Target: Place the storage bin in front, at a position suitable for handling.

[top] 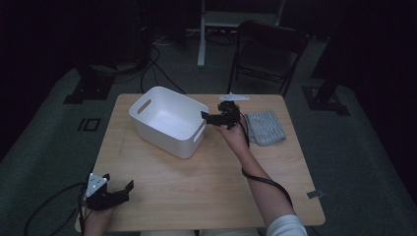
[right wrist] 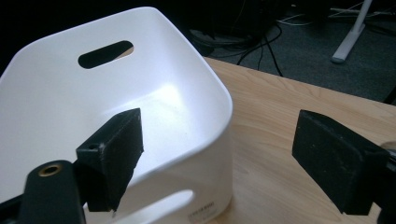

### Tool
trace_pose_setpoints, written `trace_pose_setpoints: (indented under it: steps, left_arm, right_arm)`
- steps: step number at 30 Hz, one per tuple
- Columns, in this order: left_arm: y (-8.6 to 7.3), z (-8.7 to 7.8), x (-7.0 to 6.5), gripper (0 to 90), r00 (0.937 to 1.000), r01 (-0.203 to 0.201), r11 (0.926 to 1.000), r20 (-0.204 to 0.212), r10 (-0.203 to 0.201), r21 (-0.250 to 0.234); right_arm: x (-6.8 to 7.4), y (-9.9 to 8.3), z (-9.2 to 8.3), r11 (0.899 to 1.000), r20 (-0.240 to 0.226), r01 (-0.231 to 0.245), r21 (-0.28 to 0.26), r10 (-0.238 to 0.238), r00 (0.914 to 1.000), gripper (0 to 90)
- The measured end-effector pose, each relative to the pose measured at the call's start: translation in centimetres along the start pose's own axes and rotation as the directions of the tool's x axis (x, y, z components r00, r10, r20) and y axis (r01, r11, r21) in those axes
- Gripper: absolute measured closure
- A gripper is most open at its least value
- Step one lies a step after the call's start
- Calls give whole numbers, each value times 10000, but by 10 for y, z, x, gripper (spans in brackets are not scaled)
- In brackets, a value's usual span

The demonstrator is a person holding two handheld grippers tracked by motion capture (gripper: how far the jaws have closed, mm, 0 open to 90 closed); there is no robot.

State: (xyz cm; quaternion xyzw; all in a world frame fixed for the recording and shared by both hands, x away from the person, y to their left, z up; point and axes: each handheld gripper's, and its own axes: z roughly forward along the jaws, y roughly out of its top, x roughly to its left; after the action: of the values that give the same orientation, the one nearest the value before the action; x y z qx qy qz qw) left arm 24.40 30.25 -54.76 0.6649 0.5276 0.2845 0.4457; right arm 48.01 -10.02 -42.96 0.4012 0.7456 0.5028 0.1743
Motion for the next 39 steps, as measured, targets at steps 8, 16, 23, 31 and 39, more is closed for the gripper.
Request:
trace_pose_setpoints:
  steps: [8, 16, 23, 31, 39]
  left_arm:
    - [0, -2, 0, 17, 10000, -41, 10000, -74, 40, -39]
    - [0, -1, 1, 17, 10000, -46, 10000, 35, 46, 69]
    - [-2, 0, 1, 17, 10000, -68, 9997, 43, 67, 229]
    - [-1, -2, 1, 17, 10000, 75, 9996, 44, -77, 277]
    - [0, -4, 3, 17, 9996, 283, 9996, -83, -283, 98]
  right_arm:
    - [1, 9, 21, 9992, 103, 125, 382, -129, 9999, 277]
    - [-1, 13, 38, 9936, 230, 368, 1071, -394, 9990, 492]
    - [0, 15, 48, 9881, 484, 607, 1413, -681, 9965, 626]
    - [3, 13, 58, 9787, 481, 853, 1869, -959, 9942, 745]
    - [2, 17, 55, 9709, 534, 976, 2185, -1118, 9923, 794]
